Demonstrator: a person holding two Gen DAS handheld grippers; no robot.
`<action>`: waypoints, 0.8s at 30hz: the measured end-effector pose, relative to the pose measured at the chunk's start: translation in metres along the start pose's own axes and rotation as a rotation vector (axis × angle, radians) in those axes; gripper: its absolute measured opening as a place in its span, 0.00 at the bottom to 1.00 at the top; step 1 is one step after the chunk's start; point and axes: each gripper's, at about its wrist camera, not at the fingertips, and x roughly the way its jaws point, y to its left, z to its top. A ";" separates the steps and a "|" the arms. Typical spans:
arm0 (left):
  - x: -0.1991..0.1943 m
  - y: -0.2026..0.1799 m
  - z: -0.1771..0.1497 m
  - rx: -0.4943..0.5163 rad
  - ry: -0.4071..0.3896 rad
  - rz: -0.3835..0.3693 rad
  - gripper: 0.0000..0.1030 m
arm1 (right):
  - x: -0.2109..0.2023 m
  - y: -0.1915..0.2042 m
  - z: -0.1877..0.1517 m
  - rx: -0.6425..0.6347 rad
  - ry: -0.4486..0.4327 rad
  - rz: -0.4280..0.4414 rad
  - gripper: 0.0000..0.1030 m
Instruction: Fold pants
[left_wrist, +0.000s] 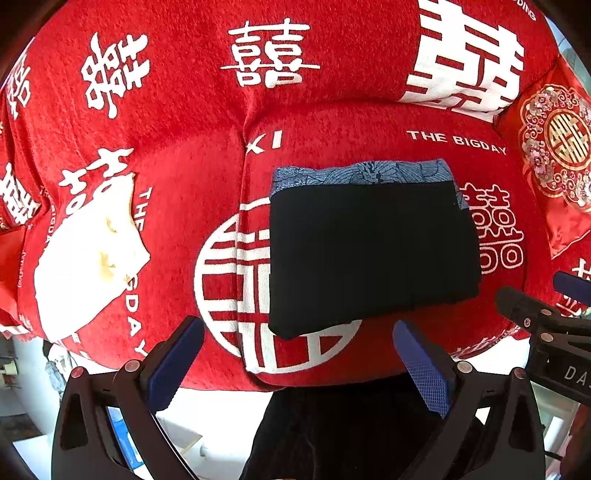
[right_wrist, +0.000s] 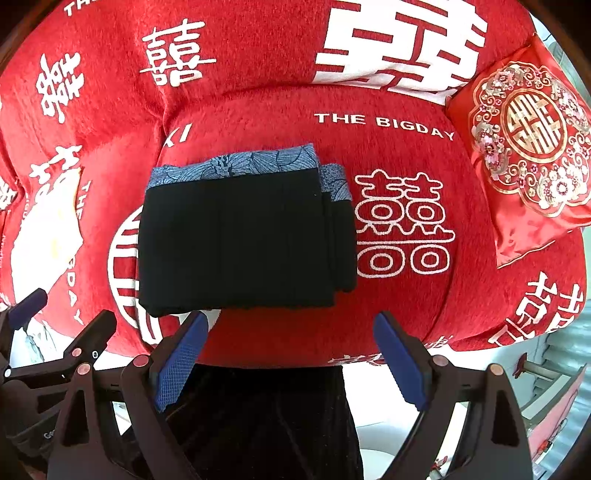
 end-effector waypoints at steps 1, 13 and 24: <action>0.001 0.001 0.000 0.001 0.000 0.001 1.00 | 0.000 0.000 0.000 0.001 0.000 0.000 0.90; 0.004 0.000 0.000 0.007 0.013 -0.002 1.00 | 0.001 0.001 0.003 -0.010 0.001 -0.002 0.90; 0.005 0.000 0.001 0.007 0.018 0.000 1.00 | 0.001 0.001 0.003 -0.010 0.001 -0.003 0.90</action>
